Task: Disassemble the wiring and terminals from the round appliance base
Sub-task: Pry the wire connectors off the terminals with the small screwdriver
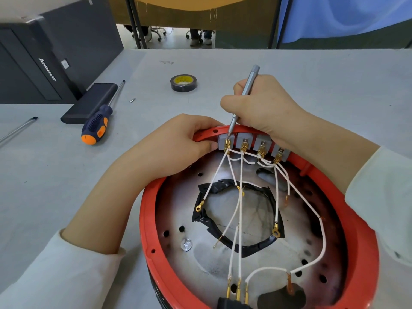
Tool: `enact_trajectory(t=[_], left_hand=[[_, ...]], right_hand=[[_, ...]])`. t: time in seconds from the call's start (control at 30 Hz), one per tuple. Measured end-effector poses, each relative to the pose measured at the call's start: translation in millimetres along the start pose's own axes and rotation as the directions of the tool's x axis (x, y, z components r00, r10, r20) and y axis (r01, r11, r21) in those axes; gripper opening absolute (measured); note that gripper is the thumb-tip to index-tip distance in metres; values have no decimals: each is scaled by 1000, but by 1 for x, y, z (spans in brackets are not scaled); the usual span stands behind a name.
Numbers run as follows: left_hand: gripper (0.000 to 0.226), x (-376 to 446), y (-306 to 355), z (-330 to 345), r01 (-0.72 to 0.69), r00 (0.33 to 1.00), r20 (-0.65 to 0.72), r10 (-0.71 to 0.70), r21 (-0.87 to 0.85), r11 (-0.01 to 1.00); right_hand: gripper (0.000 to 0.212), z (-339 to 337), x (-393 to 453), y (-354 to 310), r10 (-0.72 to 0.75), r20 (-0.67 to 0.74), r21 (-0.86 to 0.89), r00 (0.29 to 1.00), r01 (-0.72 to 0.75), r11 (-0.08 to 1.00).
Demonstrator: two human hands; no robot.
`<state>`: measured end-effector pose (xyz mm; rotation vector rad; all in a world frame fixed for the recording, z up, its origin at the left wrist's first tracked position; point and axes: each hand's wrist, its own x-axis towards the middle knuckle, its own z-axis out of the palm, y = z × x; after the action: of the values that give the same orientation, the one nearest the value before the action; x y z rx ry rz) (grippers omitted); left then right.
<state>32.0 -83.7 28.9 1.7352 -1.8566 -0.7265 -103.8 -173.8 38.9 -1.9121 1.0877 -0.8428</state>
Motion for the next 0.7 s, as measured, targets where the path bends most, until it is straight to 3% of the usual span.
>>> enact_trajectory(t=[0.23,0.5,0.7], left_hand=[[28,1,0,1,6,1000,-3,-6,-12,1000],[25,1,-2,1,1,1000,-7,-1,-17,1000],[26,0,0,0,3,1000,-2,-3,-18,1000]], right_hand=[[43,3,8,-3,87,38,-61,995,-85,995],[34,0,-3,-1,-98,-92,-9,991,97,995],[34,3,-4,-2,-115,-62,-87,991,109,990]])
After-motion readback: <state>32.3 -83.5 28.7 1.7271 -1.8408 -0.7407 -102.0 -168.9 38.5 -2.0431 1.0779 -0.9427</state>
